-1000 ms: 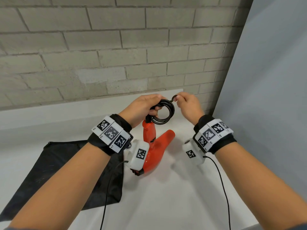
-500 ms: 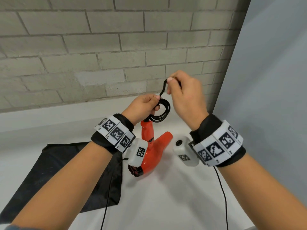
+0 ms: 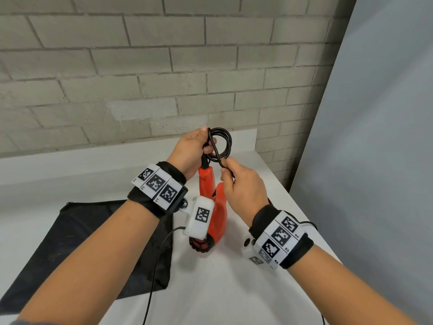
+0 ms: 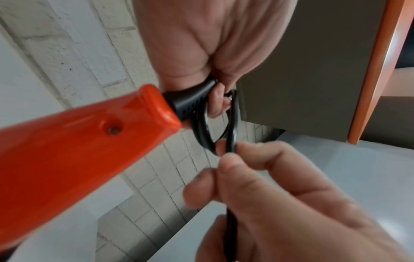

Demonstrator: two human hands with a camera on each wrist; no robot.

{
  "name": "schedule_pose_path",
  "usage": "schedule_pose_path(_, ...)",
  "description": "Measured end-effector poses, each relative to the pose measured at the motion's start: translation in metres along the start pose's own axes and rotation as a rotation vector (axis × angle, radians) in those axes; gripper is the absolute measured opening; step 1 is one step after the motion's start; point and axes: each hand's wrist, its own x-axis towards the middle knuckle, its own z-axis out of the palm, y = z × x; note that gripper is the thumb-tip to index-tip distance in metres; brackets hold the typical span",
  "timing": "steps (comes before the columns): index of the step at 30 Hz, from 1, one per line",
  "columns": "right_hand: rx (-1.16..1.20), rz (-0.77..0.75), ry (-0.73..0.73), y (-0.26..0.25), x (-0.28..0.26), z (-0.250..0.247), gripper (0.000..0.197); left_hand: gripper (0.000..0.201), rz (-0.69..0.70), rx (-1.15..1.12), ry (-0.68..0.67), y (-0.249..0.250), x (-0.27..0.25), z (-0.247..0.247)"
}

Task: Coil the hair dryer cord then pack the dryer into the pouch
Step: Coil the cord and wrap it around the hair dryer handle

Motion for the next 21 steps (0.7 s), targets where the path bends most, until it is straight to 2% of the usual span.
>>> schedule_pose_path(5,0.016,0.030,0.017,0.003,0.006,-0.002,0.012,0.027,0.016,0.051,0.002,-0.001,0.001,0.001)
schedule_pose_path(8,0.082,0.121,-0.012,0.014,0.006,-0.003,0.013,0.018,0.045,0.042,0.041,-0.003,0.002,0.000)
schedule_pose_path(10,-0.088,0.215,-0.120,0.031,0.001,-0.002,0.015,0.017,0.053,0.043,0.074,-0.003,0.002,-0.002)
schedule_pose_path(12,-0.350,0.321,-0.302,0.049,-0.009,0.001,0.016,0.017,0.061,0.036,0.090,-0.003,0.002,-0.005)
schedule_pose_path(14,-0.355,0.443,-0.392,0.063,-0.017,0.003,0.018,0.016,0.064,0.034,0.098,-0.003,0.002,-0.007)
schedule_pose_path(17,-0.155,0.465,-0.284,0.065,-0.013,0.002,0.016,0.017,0.068,0.046,0.090,-0.004,0.003,-0.005)
schedule_pose_path(21,0.099,0.275,-0.037,0.034,0.000,-0.010,0.017,0.017,0.073,0.046,0.065,-0.004,0.004,-0.003)
